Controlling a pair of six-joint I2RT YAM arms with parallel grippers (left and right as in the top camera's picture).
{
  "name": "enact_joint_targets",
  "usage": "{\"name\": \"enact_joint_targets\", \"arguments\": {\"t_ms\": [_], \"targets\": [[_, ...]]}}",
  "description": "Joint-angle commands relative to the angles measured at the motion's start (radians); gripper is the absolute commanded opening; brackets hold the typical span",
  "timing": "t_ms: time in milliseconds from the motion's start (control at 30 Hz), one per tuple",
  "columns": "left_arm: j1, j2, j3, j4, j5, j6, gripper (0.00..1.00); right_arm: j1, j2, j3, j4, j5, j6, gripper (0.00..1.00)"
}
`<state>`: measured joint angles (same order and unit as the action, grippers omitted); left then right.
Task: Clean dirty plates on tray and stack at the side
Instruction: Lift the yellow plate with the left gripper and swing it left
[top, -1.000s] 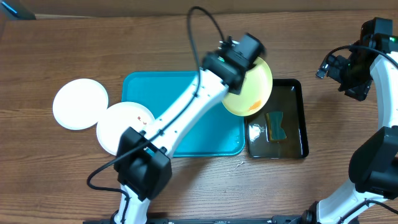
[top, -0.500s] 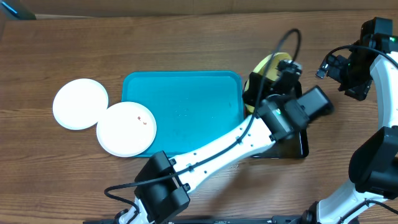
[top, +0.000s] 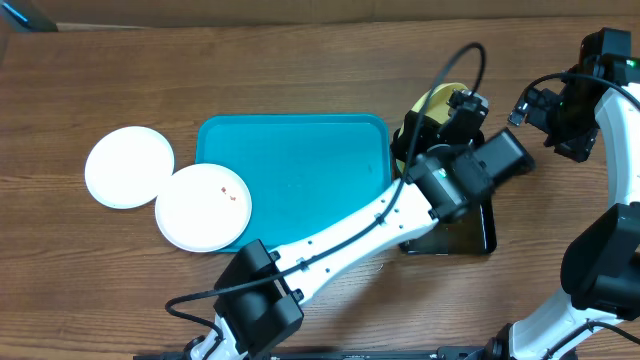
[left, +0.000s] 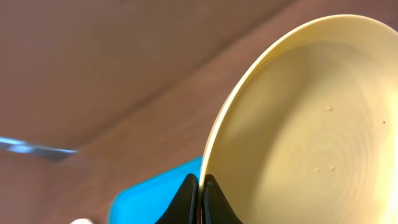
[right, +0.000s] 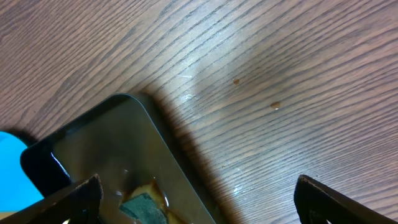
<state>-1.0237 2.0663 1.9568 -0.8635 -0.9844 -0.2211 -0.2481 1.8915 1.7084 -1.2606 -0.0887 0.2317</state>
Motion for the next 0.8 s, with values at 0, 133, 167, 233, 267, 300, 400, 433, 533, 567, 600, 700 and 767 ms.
{"name": "enact_joint_targets", "arguments": {"t_ms": [0,133,167,233,267,300,400,433,533,567,600,700,767], "targets": [[0.085,-0.039,0.029,-0.002,0.328,-0.036,0.04,-0.004,-0.019,0.013,0.003,0.01,0.0,1.0],[0.199,-0.061,0.074,-0.047,0.634,-0.103,0.04,-0.004,-0.019,0.013,0.003,0.01,0.0,1.0],[0.24,-0.071,0.086,-0.06,0.719,-0.119,0.05,-0.004,-0.019,0.013,0.003,0.01,0.0,1.0],[0.326,-0.087,0.102,-0.094,0.877,-0.152,0.04,-0.004,-0.019,0.013,0.003,0.009,0.0,1.0],[0.383,-0.096,0.107,-0.122,0.962,-0.169,0.04,-0.004,-0.019,0.013,0.003,0.01,0.0,1.0],[0.431,-0.102,0.108,-0.146,1.017,-0.182,0.04,-0.004,-0.019,0.013,0.003,0.01,0.0,1.0],[0.605,-0.111,0.108,-0.253,1.121,-0.204,0.04,-0.004,-0.019,0.013,0.003,0.01,0.0,1.0],[0.667,-0.11,0.108,-0.295,1.144,-0.206,0.04,-0.004,-0.019,0.013,0.003,0.01,0.0,1.0],[0.856,-0.108,0.105,-0.415,1.189,-0.205,0.04,-0.004,-0.019,0.013,0.003,0.01,0.0,1.0],[0.919,-0.108,0.104,-0.448,1.188,-0.205,0.04,-0.004,-0.019,0.013,0.003,0.01,0.0,1.0],[0.979,-0.108,0.103,-0.474,1.187,-0.201,0.04,-0.004,-0.019,0.013,0.003,0.01,0.0,1.0],[1.15,-0.108,0.09,-0.521,1.166,-0.202,0.04,-0.004,-0.019,0.013,0.003,0.01,0.0,1.0],[1.247,-0.108,0.081,-0.539,1.143,-0.202,0.04,-0.004,-0.019,0.013,0.003,0.01,0.0,1.0]]}}
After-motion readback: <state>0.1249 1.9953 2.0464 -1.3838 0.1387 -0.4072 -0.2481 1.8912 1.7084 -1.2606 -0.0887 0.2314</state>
